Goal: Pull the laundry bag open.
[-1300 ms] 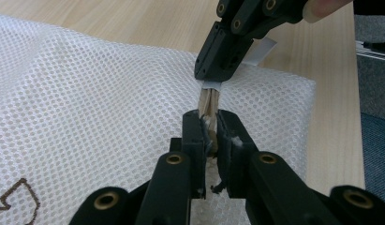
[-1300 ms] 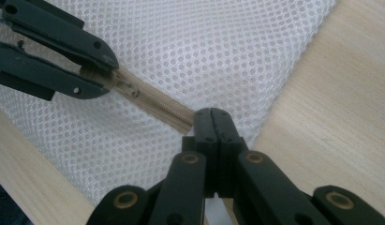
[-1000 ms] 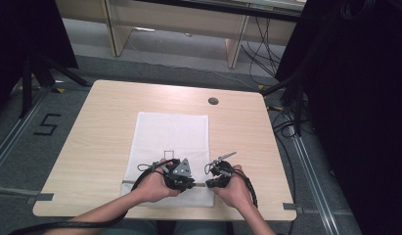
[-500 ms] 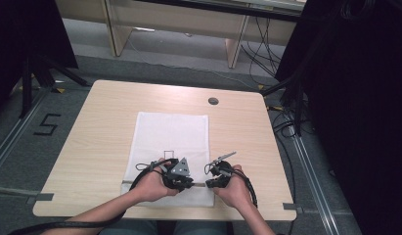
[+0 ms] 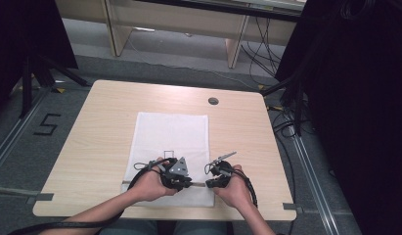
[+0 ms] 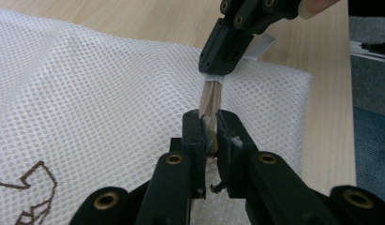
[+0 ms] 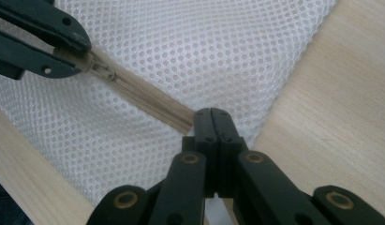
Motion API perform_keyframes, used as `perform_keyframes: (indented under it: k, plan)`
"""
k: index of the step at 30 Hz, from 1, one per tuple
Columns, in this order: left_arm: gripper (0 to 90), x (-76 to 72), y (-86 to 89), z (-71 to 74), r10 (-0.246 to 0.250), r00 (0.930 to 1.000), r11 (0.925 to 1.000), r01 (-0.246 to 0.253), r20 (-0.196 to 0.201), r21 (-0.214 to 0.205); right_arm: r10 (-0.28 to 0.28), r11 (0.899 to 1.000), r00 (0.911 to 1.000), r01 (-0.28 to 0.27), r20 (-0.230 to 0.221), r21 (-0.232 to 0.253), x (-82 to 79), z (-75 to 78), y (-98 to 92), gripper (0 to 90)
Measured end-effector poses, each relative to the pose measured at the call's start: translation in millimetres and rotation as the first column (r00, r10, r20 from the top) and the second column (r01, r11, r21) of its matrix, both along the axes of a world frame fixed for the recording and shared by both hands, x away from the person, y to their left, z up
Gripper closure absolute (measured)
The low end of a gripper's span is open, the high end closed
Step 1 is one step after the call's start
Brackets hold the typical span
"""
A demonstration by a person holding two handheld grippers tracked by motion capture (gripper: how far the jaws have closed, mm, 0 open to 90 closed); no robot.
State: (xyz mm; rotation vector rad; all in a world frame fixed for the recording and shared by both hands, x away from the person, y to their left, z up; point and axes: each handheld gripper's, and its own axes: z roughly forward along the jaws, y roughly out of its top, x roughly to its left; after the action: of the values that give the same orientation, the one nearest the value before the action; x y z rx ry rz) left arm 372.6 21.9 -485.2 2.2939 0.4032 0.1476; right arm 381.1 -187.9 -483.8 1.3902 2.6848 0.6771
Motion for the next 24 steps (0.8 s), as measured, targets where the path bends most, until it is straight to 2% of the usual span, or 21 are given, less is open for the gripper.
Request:
perform_keyframes:
  k: [22, 24]
  plan:
    - [81.8, -0.6, 3.1, 1.6, -0.002, 1.0, 1.0, 0.002, -0.001, -0.003, 0.001, 1.0, 1.0, -0.001, -0.001, 0.0, 0.0, 0.0, -0.1, 90.0]
    - [81.8, -0.5, 4.7, 2.4, 0.0, 1.0, 1.0, 0.0, 0.005, 0.007, 0.001, 1.0, 1.0, -0.001, -0.001, 0.0, 0.0, 0.1, -0.1, 90.0]
